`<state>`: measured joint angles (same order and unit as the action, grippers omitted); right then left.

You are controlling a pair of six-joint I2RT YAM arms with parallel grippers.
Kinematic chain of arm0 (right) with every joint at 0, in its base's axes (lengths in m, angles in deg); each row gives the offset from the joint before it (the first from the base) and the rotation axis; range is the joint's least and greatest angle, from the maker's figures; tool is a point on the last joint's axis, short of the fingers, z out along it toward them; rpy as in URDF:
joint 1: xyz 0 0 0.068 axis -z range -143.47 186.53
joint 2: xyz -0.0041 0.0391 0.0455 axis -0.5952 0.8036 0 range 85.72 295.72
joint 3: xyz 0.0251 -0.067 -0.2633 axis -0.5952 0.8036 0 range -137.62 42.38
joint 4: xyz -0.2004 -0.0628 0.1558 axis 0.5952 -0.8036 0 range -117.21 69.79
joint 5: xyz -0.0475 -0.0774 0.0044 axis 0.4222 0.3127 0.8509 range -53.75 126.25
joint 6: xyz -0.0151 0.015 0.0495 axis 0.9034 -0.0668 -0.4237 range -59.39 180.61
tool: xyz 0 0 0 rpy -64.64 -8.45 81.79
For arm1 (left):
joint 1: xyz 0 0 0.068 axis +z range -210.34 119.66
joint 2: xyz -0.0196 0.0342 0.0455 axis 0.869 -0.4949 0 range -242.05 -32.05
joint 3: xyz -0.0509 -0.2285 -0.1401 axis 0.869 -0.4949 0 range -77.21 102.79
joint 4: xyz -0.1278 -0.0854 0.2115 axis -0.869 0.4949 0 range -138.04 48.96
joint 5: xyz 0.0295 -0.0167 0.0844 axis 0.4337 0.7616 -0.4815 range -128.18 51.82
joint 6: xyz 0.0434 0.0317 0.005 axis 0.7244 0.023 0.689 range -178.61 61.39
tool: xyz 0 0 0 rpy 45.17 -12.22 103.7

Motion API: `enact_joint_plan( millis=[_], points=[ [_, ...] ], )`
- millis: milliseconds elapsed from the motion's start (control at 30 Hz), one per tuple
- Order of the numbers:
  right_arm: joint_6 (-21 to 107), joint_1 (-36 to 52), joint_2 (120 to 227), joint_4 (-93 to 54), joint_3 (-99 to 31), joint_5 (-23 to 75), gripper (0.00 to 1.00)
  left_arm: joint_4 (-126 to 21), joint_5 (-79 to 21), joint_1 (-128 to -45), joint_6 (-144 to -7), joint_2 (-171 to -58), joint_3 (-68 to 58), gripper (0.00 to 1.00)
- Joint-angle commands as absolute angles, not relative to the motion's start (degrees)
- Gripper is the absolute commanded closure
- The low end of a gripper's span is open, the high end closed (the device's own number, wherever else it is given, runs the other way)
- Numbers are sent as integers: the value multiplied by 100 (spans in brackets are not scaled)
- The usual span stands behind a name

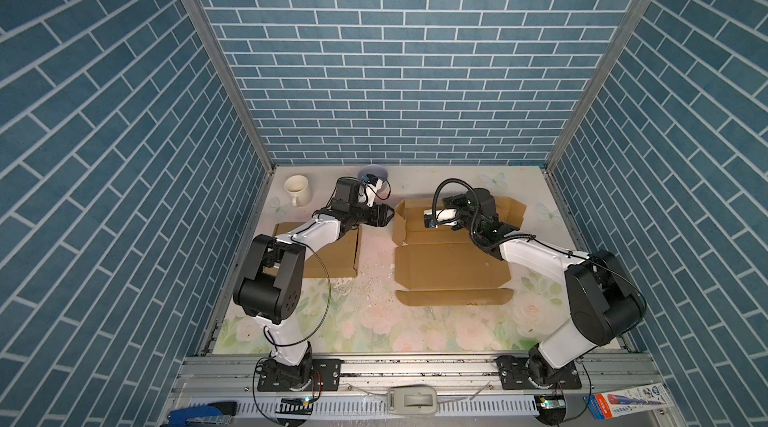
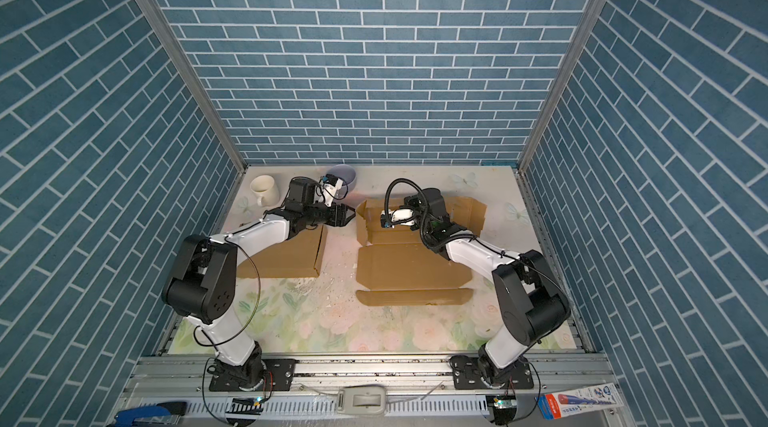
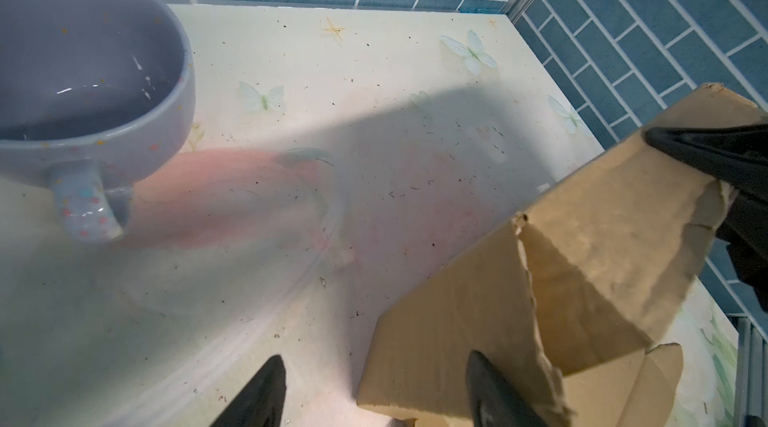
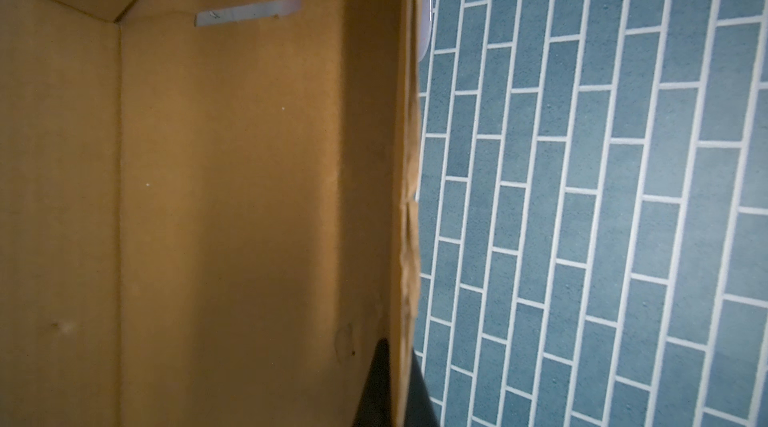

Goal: Fold the paper box

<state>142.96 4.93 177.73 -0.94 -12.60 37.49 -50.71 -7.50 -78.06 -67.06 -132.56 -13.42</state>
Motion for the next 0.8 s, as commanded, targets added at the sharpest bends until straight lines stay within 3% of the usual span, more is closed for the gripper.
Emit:
enact_joint_plan(
  millis=[0, 467, 767],
  points=[
    [14384, 490, 17883, -422, -1498, 3670, 100, -4567, -585, -7840, -6326, -13041, -1549, 28],
    [14191, 638, 17788, -879, -1829, 3439, 100, -3197, -456, -7311, -5396, -13293, -945, 24],
    [14140, 835, 18226, -1020, -2090, 3248, 100, -3991, -386, -7317, -5666, -13178, -1535, 24]
  ],
)
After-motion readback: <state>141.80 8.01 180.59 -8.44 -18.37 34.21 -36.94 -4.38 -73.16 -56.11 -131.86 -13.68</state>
